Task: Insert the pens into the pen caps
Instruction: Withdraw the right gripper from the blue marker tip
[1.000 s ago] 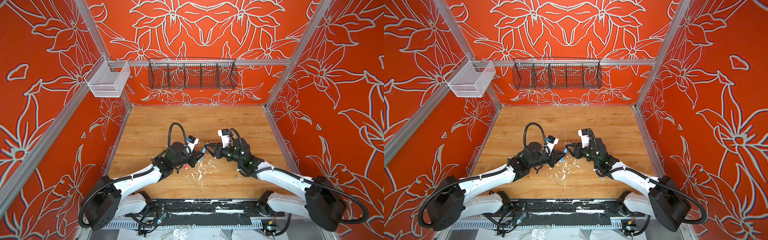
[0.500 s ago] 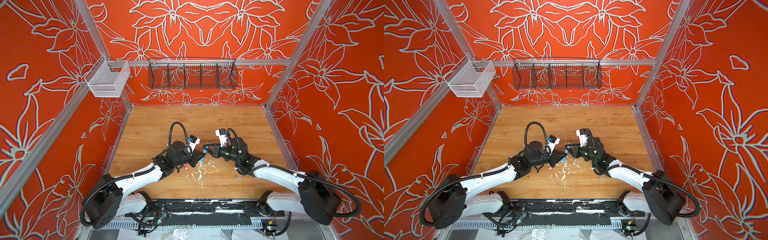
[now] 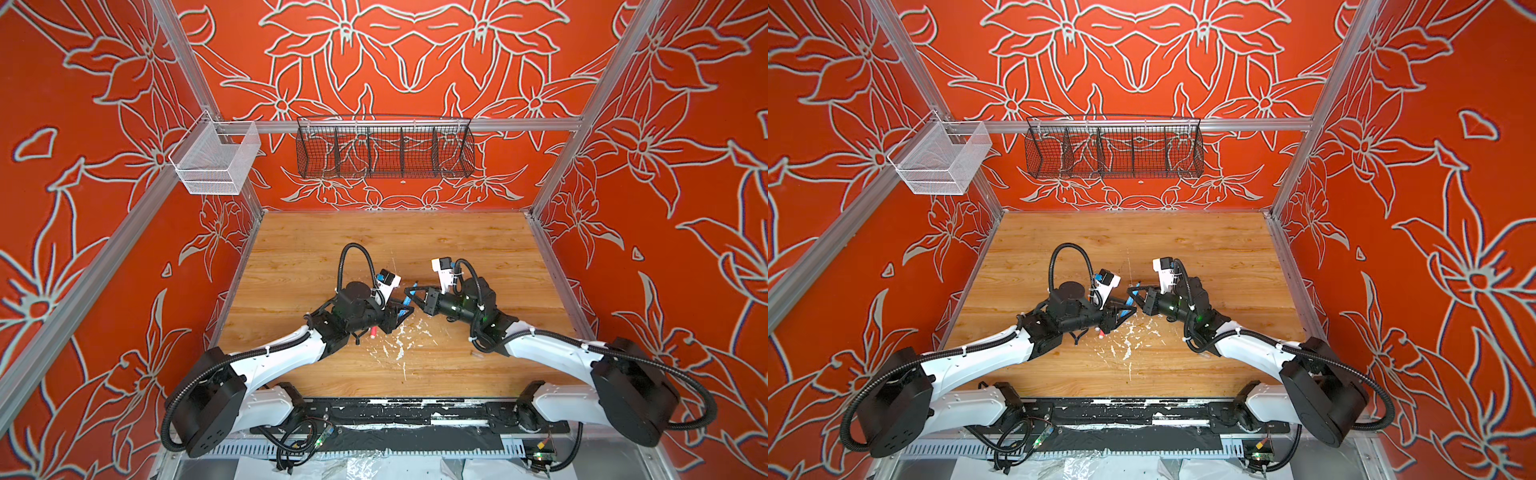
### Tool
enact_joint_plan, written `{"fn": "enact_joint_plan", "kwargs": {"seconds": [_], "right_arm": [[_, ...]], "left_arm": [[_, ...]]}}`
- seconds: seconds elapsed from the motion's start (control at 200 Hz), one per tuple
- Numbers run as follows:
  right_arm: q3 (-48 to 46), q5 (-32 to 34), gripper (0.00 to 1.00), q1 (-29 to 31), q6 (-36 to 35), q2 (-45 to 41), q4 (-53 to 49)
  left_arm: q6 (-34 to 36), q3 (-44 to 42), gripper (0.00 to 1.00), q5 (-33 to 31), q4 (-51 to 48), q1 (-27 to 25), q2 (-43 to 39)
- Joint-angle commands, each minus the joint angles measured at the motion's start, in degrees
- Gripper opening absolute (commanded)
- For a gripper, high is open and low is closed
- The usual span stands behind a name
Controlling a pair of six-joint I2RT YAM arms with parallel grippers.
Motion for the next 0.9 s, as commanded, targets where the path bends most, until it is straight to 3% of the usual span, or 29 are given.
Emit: {"fn": "enact_joint_plan", "kwargs": {"seconds": [0.0,0.215,0.445,0.671,0.726,0.896], "right_arm": [[-2.9,-2.8,0.00,0.4,4.8,2.4,12.3],[-2.5,-4.2,0.00,0.7,7.3,6.8,16.5],[-3.2,-4.3,0.00,0.9,7.9,5.9,18.0],[-3.1,-3.1,0.00,1.2,6.5,4.5,15.4],[-2.8,-3.0,0.00,1.1,6.5,4.6,14.3],[-2.4,-2.6,0.32,1.1,4.9,4.8,12.6]], "left_arm": [[0.5,1.3,0.38,1.2,1.7,-0.2,1.3],[0.6,1.3,0.38,1.0,2.4,-0.2,2.1],[0.5,1.7,0.36,1.1,2.6,-0.2,3.3],[0.3,2.0,0.00,0.3,2.0,-0.2,3.3],[0.2,1.9,0.00,-0.1,1.9,-0.2,3.0],[-0.5,1.0,0.00,-2.4,2.1,-0.2,1.7]]}}
